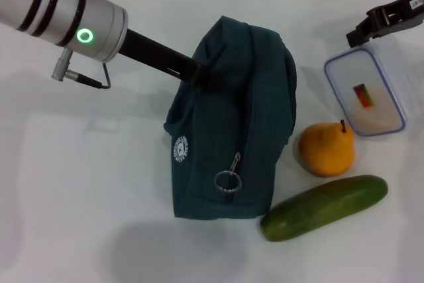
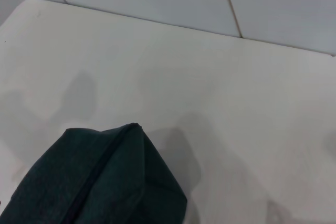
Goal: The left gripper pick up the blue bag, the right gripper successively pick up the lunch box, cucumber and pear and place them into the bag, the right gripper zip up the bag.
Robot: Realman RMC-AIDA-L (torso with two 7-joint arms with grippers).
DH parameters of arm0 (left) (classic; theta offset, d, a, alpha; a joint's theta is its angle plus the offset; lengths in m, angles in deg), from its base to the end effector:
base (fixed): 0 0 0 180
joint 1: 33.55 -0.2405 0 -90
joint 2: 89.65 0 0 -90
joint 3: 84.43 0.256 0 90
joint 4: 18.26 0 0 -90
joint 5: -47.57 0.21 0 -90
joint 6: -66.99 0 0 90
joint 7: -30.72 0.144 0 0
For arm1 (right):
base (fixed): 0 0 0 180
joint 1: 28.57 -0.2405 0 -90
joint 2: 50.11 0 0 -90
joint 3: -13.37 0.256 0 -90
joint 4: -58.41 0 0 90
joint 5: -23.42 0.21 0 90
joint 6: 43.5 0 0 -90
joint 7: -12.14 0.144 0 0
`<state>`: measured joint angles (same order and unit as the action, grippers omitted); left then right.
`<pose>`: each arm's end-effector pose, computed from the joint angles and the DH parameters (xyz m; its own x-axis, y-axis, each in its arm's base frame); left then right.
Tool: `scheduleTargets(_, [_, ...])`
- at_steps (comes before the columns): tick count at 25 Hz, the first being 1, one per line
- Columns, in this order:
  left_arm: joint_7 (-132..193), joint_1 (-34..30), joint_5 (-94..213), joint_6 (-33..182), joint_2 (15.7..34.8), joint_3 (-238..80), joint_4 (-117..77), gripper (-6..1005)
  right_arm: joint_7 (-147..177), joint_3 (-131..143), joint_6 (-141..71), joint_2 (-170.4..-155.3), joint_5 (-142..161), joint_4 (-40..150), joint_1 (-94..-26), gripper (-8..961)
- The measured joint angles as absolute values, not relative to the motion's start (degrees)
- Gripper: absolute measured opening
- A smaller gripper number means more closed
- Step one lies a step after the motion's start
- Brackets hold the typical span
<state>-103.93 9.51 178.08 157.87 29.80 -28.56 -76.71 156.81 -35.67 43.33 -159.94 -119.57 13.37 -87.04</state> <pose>-0.1617 0.3803 0.0057 0.6949 0.7067 0.1329 0.7179 -0.6925 -0.0710 0.1432 0.4474 0.0574 0.5988 -0.7932 -0.1110 -0.7854 -0.5543 -0.2754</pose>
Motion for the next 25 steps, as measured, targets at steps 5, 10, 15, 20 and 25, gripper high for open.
scheduleTargets(5, [-103.9,9.6,178.1,157.9,29.80,-28.6,-76.7,44,156.8,-35.7,43.3,-159.73,-119.3,13.3,-86.5,53])
scheduleTargets(10, [-103.9,9.6,178.1,157.9,29.80,-28.5,-76.7,44,156.7,-35.3,43.9,-159.59,-118.8,12.9,-85.9,28])
scheduleTargets(15, [-104.1,9.7,178.1,157.9,29.80,-28.5,-76.7,44,156.6,-35.1,44.1,-159.13,-116.7,12.3,-84.5,22])
scheduleTargets(20, [-104.2,9.6,178.0,157.9,29.79,-28.5,-76.7,44,156.6,-34.0,44.1,-157.53,-110.3,12.6,-81.2,22])
scheduleTargets(25, [-104.2,9.5,178.0,157.9,29.79,-28.5,-76.7,44,156.2,-31.2,44.0,-156.53,-103.6,13.1,-76.0,22])
